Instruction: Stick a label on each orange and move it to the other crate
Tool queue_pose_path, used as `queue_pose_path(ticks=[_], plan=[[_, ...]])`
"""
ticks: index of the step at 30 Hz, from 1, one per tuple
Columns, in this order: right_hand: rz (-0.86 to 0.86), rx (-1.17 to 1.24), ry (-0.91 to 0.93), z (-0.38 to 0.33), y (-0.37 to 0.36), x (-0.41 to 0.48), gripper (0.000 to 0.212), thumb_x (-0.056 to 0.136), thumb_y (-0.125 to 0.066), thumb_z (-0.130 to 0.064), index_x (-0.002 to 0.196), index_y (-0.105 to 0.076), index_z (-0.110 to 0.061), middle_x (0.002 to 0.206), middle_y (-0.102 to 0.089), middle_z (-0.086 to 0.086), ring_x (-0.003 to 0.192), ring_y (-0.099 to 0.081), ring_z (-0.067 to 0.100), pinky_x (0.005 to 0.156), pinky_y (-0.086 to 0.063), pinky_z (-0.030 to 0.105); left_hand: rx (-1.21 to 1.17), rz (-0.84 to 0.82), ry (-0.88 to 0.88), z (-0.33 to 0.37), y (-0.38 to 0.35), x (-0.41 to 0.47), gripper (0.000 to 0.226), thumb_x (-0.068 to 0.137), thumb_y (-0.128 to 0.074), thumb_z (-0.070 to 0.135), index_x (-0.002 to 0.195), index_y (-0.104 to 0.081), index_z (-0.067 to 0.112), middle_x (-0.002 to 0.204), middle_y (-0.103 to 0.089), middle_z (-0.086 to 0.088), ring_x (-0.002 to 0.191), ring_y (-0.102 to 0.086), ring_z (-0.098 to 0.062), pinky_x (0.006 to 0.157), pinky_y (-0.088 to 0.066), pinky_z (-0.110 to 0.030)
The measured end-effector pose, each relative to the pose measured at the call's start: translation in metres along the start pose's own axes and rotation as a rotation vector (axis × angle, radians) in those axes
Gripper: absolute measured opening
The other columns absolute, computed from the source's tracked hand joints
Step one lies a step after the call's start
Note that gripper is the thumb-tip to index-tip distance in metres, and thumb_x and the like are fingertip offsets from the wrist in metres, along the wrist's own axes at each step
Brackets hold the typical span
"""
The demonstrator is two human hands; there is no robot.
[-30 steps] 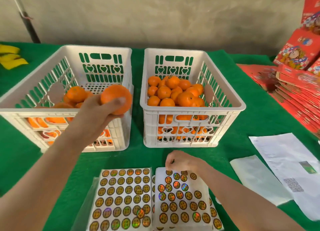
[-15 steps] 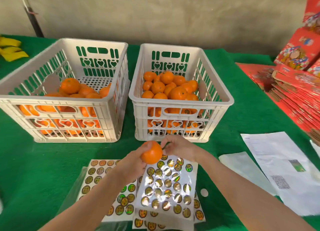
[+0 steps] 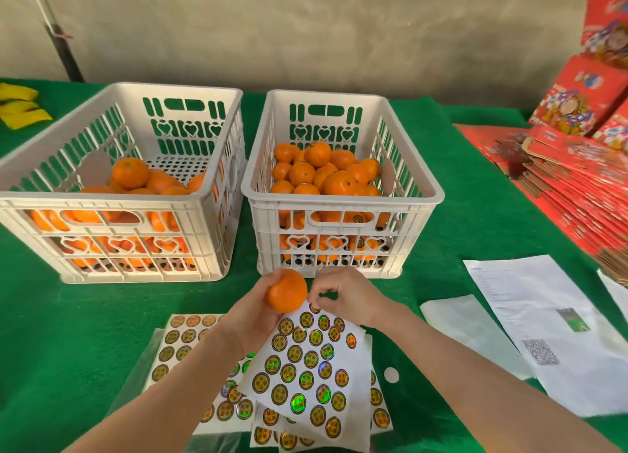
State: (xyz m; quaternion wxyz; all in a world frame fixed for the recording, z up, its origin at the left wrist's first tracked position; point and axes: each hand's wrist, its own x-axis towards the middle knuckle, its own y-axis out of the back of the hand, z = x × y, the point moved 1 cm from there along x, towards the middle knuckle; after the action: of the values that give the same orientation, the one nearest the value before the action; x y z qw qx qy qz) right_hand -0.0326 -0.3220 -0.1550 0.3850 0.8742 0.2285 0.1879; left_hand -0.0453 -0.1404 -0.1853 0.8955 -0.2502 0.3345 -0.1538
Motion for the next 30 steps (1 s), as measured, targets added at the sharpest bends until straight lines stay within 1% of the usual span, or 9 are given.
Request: queue_pose_path(ticks=[6,11,15,17,19,21,24,27,30], plan=[[-0.017,-0.124,0.067,-0.001,-0.002,-0.003,0.017,0.082,-0.069,-0.004,0.096,-0.073,-0.012,0.095,-0.063,0.003,0.091,-0.057,0.018,0.082,-0.045,0.029,-0.042,0.017,0.002,0.002,0.006,0.002,0.070,0.070,-0.058,0.055,0.125,-0.054,0.012,0.108,-0.068,-0.021,0.094,-0.065,-0.033,0.083,-0.048,-0.043],[0.019,-0.175,0.137,-0.006,-0.002,-0.002,0.008,0.082,-0.067,-0.002,0.075,-0.069,-0.007,0.088,-0.063,0.006,0.082,-0.059,0.020,0.071,-0.047,0.028,-0.013,0.024,0.004,0.001,0.010,0.007,0.063,0.069,-0.059,0.054,0.118,-0.057,0.014,0.106,-0.070,-0.020,0.088,-0.069,-0.031,0.082,-0.049,-0.041],[0.089,0.096,-0.070,-0.005,0.004,-0.001,0.009,0.081,-0.067,0.000,0.076,-0.066,-0.007,0.093,-0.063,0.005,0.092,-0.057,0.016,0.077,-0.048,0.026,0.041,0.029,0.017,0.004,0.018,0.007,0.067,0.067,-0.066,0.052,0.122,-0.052,0.018,0.112,-0.068,-0.019,0.098,-0.068,-0.034,0.080,-0.051,-0.043],[0.214,0.241,-0.232,-0.004,0.006,0.001,0.013,0.081,-0.068,0.001,0.076,-0.063,-0.011,0.093,-0.060,0.000,0.092,-0.056,0.012,0.076,-0.049,0.026,0.159,0.042,-0.015,0.002,0.024,0.008,0.081,0.057,-0.073,0.056,0.123,-0.050,0.015,0.127,-0.060,-0.020,0.116,-0.058,-0.036,0.095,-0.045,-0.050],[0.291,0.341,-0.320,-0.005,0.005,0.002,0.022,0.080,-0.070,0.001,0.086,-0.060,-0.018,0.093,-0.057,-0.006,0.087,-0.054,0.008,0.077,-0.048,0.026,0.298,0.107,-0.097,0.002,0.024,0.006,0.078,0.054,-0.075,0.059,0.117,-0.052,0.019,0.140,-0.048,-0.018,0.125,-0.049,-0.035,0.107,-0.035,-0.048],[0.230,0.426,-0.327,-0.012,0.000,0.000,0.047,0.077,-0.073,-0.004,0.107,-0.053,-0.033,0.102,-0.056,-0.007,0.095,-0.053,0.006,0.083,-0.048,0.024,0.345,0.163,-0.084,0.004,0.023,0.003,0.078,0.051,-0.072,0.062,0.114,-0.047,0.022,0.129,-0.051,-0.010,0.114,-0.052,-0.025,0.101,-0.038,-0.037],[0.091,0.404,-0.244,-0.026,-0.014,-0.002,0.085,0.072,-0.078,-0.020,0.131,-0.027,-0.054,0.120,-0.050,-0.017,0.116,-0.047,-0.004,0.096,-0.041,0.017,0.438,0.180,-0.105,0.011,0.018,-0.002,0.071,0.053,-0.064,0.064,0.110,-0.045,0.027,0.112,-0.058,0.001,0.106,-0.056,-0.015,0.087,-0.042,-0.026],[0.160,0.336,-0.198,-0.039,-0.021,0.004,0.094,0.072,-0.076,-0.024,0.133,-0.015,-0.059,0.122,-0.047,-0.024,0.119,-0.044,-0.005,0.102,-0.040,0.022,0.326,0.068,-0.100,0.017,0.010,-0.010,0.067,0.067,-0.061,0.054,0.122,-0.050,0.017,0.113,-0.064,-0.008,0.105,-0.058,-0.021,0.096,-0.042,-0.034],[0.187,0.282,-0.160,-0.049,-0.013,0.010,0.092,0.073,-0.074,-0.018,0.132,-0.015,-0.057,0.125,-0.047,-0.021,0.118,-0.045,-0.002,0.104,-0.040,0.030,0.089,-0.040,-0.068,0.029,0.004,-0.019,0.059,0.077,-0.058,0.042,0.128,-0.048,0.013,0.099,-0.061,-0.014,0.078,-0.057,-0.023,0.074,-0.045,-0.032]])
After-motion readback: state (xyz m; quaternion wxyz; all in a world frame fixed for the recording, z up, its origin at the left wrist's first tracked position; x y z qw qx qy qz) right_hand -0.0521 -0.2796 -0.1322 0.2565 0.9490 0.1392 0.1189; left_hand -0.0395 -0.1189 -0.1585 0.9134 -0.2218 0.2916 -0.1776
